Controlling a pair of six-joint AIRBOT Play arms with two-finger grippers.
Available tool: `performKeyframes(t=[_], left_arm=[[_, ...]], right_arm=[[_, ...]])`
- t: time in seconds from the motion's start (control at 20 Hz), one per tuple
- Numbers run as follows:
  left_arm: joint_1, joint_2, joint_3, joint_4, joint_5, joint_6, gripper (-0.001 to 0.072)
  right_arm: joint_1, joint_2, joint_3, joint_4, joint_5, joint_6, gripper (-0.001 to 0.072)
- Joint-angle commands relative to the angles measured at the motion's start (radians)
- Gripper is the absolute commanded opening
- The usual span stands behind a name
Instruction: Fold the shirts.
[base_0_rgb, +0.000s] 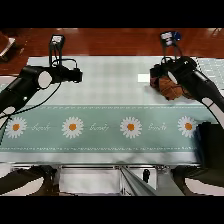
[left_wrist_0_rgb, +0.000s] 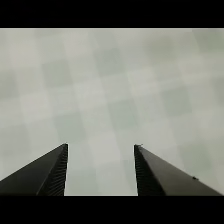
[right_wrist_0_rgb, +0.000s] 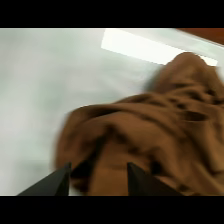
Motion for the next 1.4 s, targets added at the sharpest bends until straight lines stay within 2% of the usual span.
performKeyframes(t=[0.0,0.05,0.2,0.25,0.3,0.5,0.55,0.65,0.7,0.85,0.95,1.15,1.35], left_arm=[[0.013,-0.006,0.0,0.027,0.065,-0.001,0.0507],[0.013,-0.007,0.0,0.026,0.066,-0.002,0.0507],[0.002,-0.019,0.0,0.026,0.064,-0.002,0.0506],[-0.003,-0.024,0.0,0.026,0.063,-0.005,0.0507],[-0.007,-0.03,0.0,0.025,0.059,-0.005,0.0507],[-0.01,-0.038,0.0,-0.025,-0.031,-0.005,0.0506],[-0.01,-0.036,0.0,-0.036,-0.067,-0.005,0.0507],[-0.002,-0.016,0.008,-0.035,-0.11,-0.005,0.0506],[0.013,0.006,0.021,-0.037,-0.131,-0.005,0.0506],[0.09,0.154,0.048,-0.039,-0.201,-0.005,0.0506],[0.135,0.295,0.021,-0.069,-0.264,-0.005,0.0506],[0.13,0.589,-0.24,-0.261,-0.267,-0.005,0.0507],[0.106,0.763,-0.486,-0.388,-0.257,-0.005,0.0506]], right_arm=[[-0.201,-0.098,0.034,-0.143,-0.065,0.362,0.0409],[-0.281,-0.145,0.071,-0.027,-0.065,0.316,0.0409],[-0.429,-0.296,0.218,0.447,0.006,-0.104,0.0409],[-0.45,-0.343,0.271,0.548,0.06,-0.207,0.0409],[-0.46,-0.391,0.321,0.579,0.124,-0.256,0.0409],[-0.465,-0.484,0.396,0.543,0.28,-0.283,0.0396],[-0.465,-0.486,0.396,0.549,0.307,-0.291,0.0335],[-0.464,-0.478,0.396,0.633,0.357,-0.414,0.0087],[-0.464,-0.472,0.396,0.686,0.388,-0.471,0.0022],[-0.464,-0.409,0.396,0.745,0.433,-0.502,0.0022],[-0.464,-0.298,0.396,0.769,0.38,-0.522,0.0021],[-0.463,-0.026,0.396,0.902,0.257,-0.598,0.0021],[-0.461,0.22,0.41,1.029,0.206,-0.686,0.0021]])
